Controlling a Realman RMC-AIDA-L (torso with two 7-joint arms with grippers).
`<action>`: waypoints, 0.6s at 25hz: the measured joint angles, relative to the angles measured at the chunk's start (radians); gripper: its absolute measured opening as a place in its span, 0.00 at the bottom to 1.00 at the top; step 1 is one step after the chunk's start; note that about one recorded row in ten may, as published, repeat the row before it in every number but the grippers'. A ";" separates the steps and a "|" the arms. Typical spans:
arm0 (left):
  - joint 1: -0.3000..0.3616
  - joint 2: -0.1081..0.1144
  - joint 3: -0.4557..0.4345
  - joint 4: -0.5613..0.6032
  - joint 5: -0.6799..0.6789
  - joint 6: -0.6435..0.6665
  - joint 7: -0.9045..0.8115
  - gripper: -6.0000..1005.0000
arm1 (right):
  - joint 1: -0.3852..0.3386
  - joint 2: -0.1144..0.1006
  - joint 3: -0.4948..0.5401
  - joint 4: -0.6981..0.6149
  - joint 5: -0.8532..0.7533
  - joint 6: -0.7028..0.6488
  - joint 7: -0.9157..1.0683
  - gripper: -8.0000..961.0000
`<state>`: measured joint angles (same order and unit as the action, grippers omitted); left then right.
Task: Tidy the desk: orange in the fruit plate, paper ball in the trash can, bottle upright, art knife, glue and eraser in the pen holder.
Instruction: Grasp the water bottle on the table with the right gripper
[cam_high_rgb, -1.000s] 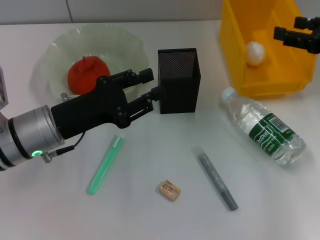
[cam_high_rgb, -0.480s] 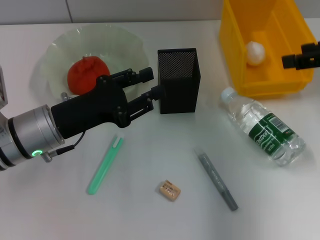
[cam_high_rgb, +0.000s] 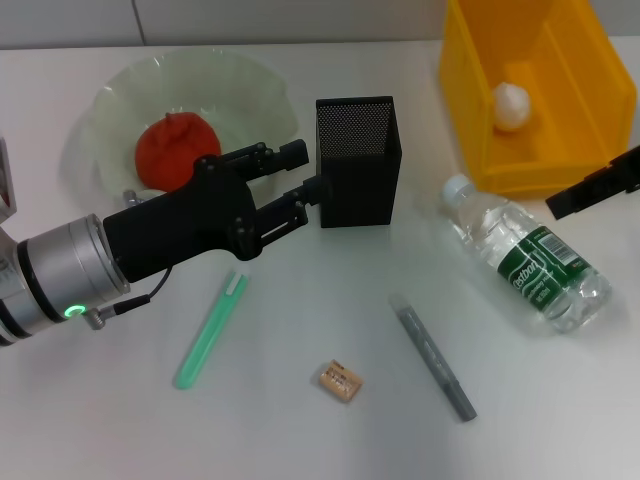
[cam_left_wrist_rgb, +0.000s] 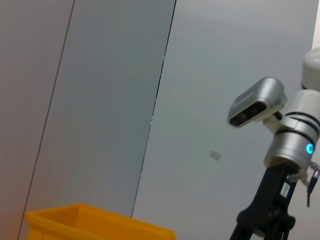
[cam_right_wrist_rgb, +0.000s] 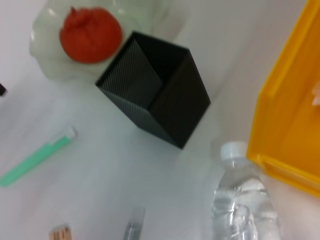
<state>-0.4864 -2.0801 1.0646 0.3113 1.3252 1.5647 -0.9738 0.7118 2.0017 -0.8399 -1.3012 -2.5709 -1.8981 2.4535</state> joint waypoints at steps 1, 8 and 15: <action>0.002 0.000 0.000 0.000 0.000 0.002 0.000 0.49 | 0.012 0.001 -0.009 0.019 -0.017 0.005 0.002 0.80; 0.007 0.001 0.000 0.000 0.000 0.005 0.000 0.49 | 0.080 0.007 -0.030 0.140 -0.125 0.054 0.016 0.80; 0.012 0.002 0.000 0.000 0.000 0.005 0.001 0.49 | 0.115 0.009 -0.079 0.270 -0.141 0.123 0.016 0.80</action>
<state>-0.4747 -2.0786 1.0646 0.3113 1.3254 1.5693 -0.9731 0.8272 2.0110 -0.9190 -1.0313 -2.7116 -1.7755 2.4690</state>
